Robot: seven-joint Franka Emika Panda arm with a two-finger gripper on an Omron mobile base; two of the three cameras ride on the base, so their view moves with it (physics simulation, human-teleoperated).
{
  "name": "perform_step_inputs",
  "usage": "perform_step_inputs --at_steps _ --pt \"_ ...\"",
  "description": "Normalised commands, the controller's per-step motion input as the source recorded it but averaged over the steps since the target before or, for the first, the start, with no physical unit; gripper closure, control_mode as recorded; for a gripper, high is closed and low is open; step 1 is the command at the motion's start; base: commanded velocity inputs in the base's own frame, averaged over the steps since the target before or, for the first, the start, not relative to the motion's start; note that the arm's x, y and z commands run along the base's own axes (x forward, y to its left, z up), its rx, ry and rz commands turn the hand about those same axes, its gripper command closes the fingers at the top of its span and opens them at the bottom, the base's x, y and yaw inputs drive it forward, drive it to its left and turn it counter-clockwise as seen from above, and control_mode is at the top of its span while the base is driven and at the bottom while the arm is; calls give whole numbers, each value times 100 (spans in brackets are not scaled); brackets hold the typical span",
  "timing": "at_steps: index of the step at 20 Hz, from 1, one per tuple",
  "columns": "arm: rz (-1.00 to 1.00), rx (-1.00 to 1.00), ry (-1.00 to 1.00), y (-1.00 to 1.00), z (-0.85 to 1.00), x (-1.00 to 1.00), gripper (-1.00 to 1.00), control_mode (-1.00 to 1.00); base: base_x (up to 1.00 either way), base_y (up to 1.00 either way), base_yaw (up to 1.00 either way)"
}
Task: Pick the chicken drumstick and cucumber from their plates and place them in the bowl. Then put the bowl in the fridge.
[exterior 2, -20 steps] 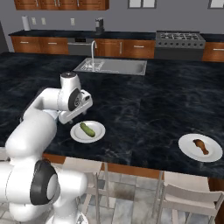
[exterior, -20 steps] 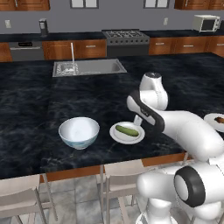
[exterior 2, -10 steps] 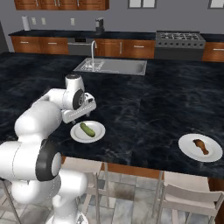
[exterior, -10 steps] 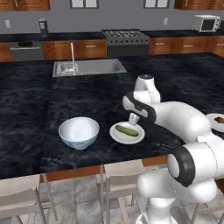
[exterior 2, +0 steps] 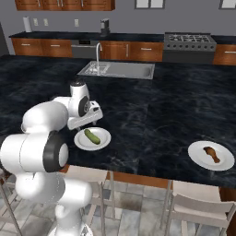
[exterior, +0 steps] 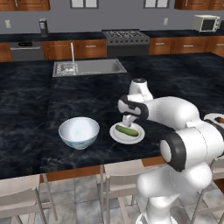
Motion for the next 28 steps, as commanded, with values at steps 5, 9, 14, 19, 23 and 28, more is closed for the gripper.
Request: perform_step_inputs --at_steps 5,9,14,19,23,28 --pt "0 0 0 5 -35 16 -100 -100 0 0 0" --pt "0 0 0 6 -39 6 -100 -100 0 0 0" --pt "0 0 0 0 -34 11 -100 -100 0 0 0" --pt "0 0 0 0 -26 16 -100 -100 0 0 0" --pt "0 0 0 0 -30 15 -100 -100 0 0 0" --pt "0 0 0 0 -21 17 -100 -100 0 0 0"
